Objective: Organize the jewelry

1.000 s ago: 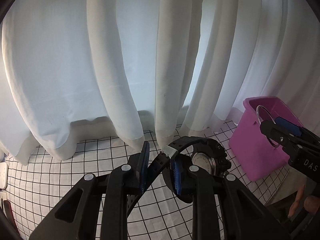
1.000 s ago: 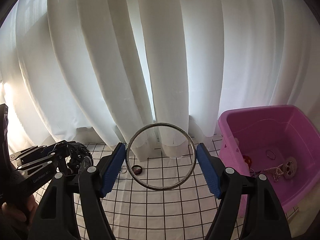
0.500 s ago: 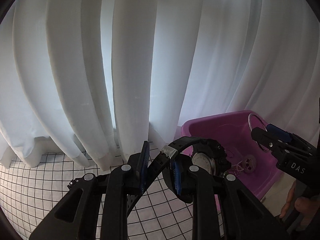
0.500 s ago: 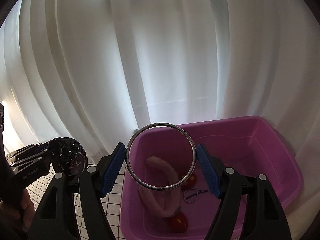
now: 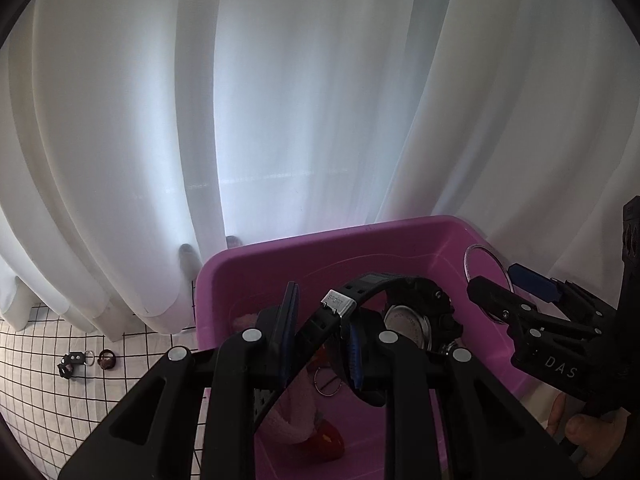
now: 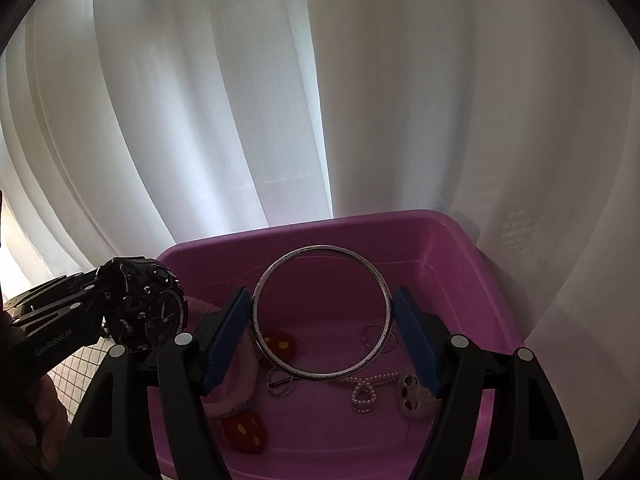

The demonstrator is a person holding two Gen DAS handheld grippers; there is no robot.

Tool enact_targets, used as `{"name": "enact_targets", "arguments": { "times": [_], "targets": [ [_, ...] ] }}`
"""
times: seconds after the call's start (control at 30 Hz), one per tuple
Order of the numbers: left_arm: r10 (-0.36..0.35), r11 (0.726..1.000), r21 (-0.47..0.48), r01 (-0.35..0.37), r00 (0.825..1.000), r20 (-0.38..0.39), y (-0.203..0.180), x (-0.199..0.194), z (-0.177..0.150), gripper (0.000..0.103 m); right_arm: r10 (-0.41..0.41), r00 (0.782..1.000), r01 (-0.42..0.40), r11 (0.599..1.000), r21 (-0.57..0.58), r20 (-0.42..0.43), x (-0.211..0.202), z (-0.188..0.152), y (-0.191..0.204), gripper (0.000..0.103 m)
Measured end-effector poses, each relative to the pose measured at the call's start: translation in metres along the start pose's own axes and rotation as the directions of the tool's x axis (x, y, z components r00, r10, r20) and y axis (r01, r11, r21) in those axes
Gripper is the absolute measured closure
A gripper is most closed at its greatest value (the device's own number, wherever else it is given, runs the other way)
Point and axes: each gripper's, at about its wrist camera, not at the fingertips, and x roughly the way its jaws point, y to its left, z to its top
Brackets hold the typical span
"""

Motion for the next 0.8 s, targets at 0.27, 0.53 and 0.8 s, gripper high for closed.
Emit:
{"name": "enact_targets", "arguments": {
  "times": [0.27,0.53,0.8],
  "targets": [
    [0.046,0.999,-0.012,-0.049,0.987,-0.157,-0.019,0.047,-0.017,0.08,0.003,0.99,-0.001,1.0,0.017,-0.138,0.041,-0.004,-0.023,0.033],
    [0.089,0.994,-0.039,-0.102,0.962,-0.258,-0.013,0.073,-0.031,0.08,0.011,0.967,-0.007,1.0,0.02,-0.256,0.07,-0.017,-0.031,0.033],
    [0.104,0.991,-0.049,-0.124,0.949,-0.297,-0.01,0.078,-0.033,0.072,0.004,0.953,0.004,1.0,0.028,-0.304,0.076,-0.019,-0.036,0.032]
  ]
}}
